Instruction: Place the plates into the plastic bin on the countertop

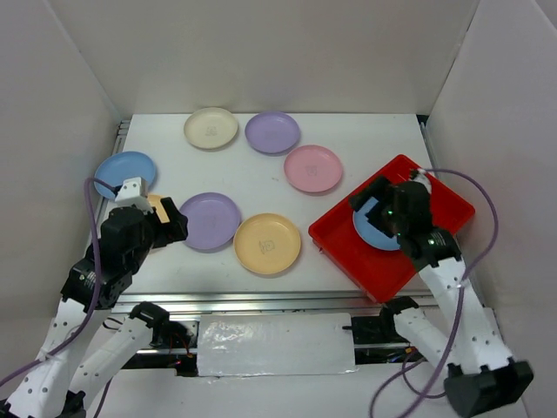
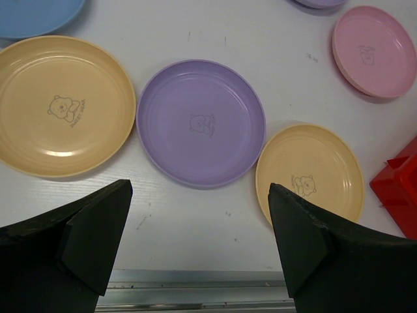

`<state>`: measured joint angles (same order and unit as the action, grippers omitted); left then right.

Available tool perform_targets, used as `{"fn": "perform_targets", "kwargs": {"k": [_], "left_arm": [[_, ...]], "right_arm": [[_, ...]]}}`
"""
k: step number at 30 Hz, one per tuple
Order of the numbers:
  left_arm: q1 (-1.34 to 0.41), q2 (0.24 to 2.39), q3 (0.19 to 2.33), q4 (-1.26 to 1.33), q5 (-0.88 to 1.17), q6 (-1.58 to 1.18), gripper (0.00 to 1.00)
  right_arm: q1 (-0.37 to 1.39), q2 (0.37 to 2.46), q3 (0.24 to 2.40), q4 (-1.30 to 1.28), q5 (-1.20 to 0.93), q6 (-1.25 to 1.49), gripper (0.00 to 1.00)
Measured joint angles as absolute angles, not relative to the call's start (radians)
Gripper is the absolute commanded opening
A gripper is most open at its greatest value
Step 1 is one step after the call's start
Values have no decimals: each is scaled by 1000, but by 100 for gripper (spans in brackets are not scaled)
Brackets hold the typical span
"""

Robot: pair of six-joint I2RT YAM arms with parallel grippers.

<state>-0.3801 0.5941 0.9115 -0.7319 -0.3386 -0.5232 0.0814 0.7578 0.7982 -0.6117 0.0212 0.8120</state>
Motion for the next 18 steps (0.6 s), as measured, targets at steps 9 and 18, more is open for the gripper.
{"fn": "perform_targets", "kwargs": {"k": [9,18], "left_arm": [[-380,625,912,-732,-339,-523,99],[-380,649,912,-732,-344,-524,99]], "right_arm": [[845,1213,1002,-592,116,601,100],[1178,1828,1372,-632,311,397,100]]}}
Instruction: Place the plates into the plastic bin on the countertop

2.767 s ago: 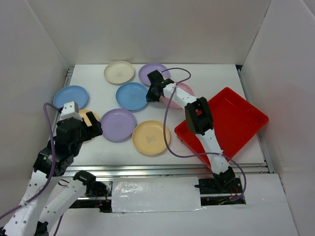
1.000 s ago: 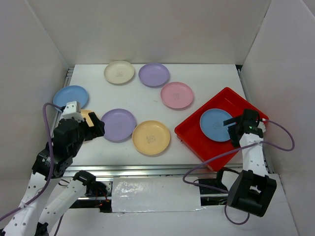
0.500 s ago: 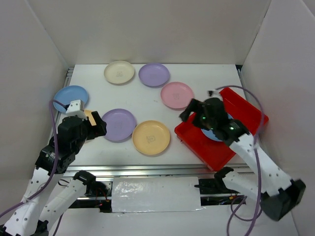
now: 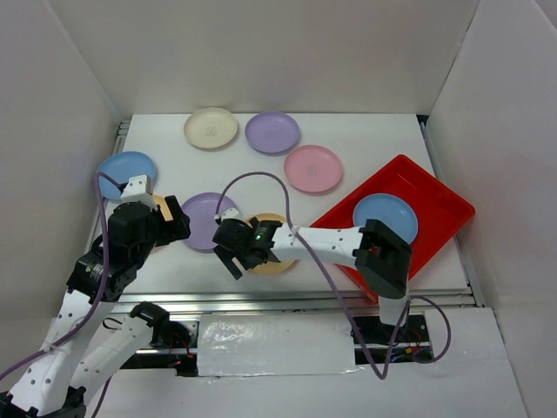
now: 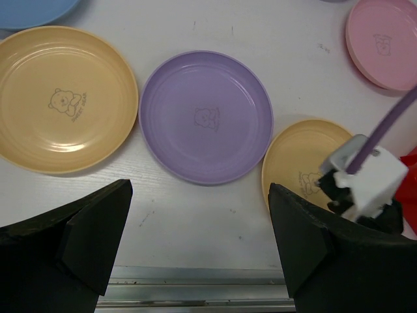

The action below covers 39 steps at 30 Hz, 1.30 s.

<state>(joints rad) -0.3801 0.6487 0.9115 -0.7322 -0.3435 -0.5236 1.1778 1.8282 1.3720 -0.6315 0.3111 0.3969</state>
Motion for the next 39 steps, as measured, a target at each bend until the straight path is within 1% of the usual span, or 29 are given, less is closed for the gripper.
{"fn": "perform_targets", "kwargs": {"k": [4,7,8,10,11,13,16,17,21,22,23,24,25,28,29,34,39], "left_arm": [[-380,649,912,-732,-343,-524,99],[-380,649,912,-732,-343,-523,99],[-380,649,912,-732,-343,-523,99],[-380,649,912,-732,-342,-523,99],[-380,649,912,-732,-342,-523,99],[-380,649,912,-732,-342,-523,99],[-380,649,912,-732,-342,-523,99],[-380,649,912,-732,-342,-523,99],[-380,648,912,-732,-341,-523,99],[-380,646,912,-732,-340,-523,99],[-380,645,912,-732,-339,-523,99],[-380,645,912,-732,-338,-523,99],[-380,645,912,-732,-338,-523,99],[-380,644,912,-732,-338,-523,99],[-380,644,912,-732,-338,-522,99],[-380,639,912,-732,-338,-523,99],[-380,637,912,-732,-338,-523,99]], "right_arm": [[1174,1930,1435,-632,321,353,99],[1163,1977,1456,-628,317,336,95],[1159,1989,1457,-623,309,331,85],[1151,2007,1457,-619,296,323,75],[1148,2013,1457,-616,288,320,67],[1145,2018,1457,-607,271,315,61],[1143,2019,1457,-587,247,314,35],[1143,2019,1454,-579,243,316,29],[1146,2011,1413,-533,237,334,27],[1146,2001,1398,-517,242,340,24],[1146,1988,1383,-509,242,347,17],[1147,1977,1370,-506,244,348,15],[1147,1965,1357,-503,255,350,10],[1148,1934,1340,-509,279,360,5],[1150,1924,1339,-514,290,366,0],[1161,1855,1359,-582,331,378,0],[1165,1721,1411,-632,298,382,0]]}}
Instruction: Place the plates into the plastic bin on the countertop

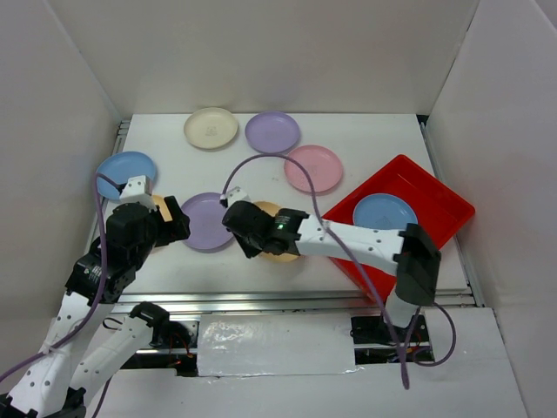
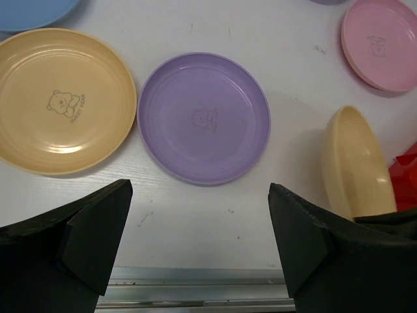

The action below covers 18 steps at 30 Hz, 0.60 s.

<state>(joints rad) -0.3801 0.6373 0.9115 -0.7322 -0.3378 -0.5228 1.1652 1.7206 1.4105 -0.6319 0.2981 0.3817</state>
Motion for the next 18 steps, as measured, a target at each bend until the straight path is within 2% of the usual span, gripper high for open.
{"fn": "perform_targets", "kwargs": {"k": [4,7,12,18], "left_arm": [[-380,633,912,-732,-338,-523,99],[-380,631,912,-732,-338,-523,99],[-380,627,912,-732,-338,-522,99],[-380,617,911,-732,-338,-522,99]], "right_arm": [[1138,1552,1451,-644,273,397,0],[1042,1411,1457,-653,248,420,0],[686,1298,1472,-729,285,469,0],[354,1369,1441,-867,349,490,0]]}}
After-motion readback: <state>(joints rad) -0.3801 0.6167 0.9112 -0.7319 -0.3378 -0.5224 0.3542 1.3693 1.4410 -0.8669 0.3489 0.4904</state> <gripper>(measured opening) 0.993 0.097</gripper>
